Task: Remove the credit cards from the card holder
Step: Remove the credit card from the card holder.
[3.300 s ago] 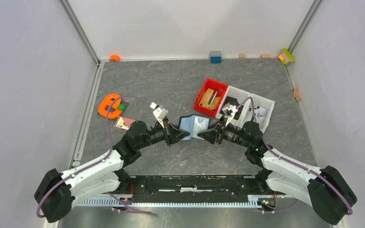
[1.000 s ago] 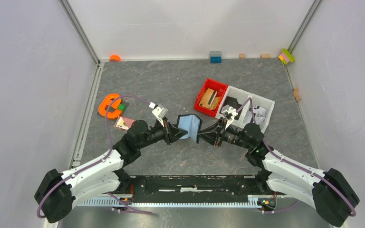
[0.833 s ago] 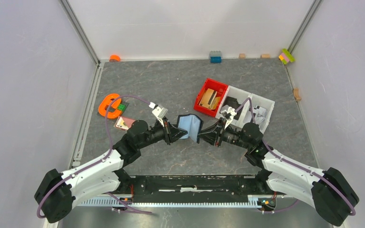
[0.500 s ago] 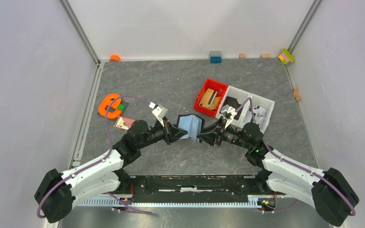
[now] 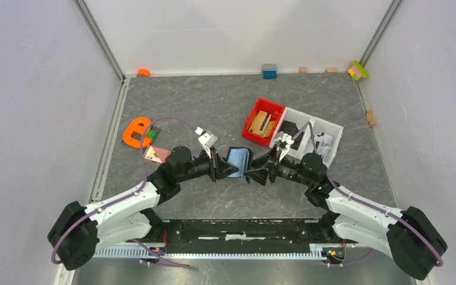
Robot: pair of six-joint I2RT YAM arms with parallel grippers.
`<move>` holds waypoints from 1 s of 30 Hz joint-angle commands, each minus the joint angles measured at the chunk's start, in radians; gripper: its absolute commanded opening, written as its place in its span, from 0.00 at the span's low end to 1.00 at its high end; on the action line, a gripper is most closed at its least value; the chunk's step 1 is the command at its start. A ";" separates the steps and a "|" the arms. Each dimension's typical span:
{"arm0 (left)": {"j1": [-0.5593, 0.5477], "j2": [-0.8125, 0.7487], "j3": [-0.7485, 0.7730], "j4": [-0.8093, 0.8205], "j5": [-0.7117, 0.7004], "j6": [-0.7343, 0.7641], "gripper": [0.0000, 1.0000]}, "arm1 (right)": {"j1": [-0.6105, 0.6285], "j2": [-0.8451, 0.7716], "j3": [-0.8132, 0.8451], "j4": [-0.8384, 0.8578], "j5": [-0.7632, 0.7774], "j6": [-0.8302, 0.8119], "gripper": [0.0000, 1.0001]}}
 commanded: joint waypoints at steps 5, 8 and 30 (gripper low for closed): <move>-0.004 -0.004 0.046 0.087 0.045 -0.038 0.02 | 0.010 0.012 0.042 0.015 0.003 -0.009 0.71; -0.004 -0.007 0.046 0.086 0.046 -0.038 0.02 | 0.012 0.012 0.043 0.003 0.015 -0.014 0.72; -0.026 0.058 0.074 0.106 0.107 -0.042 0.18 | 0.015 0.064 0.079 -0.092 0.095 -0.025 0.14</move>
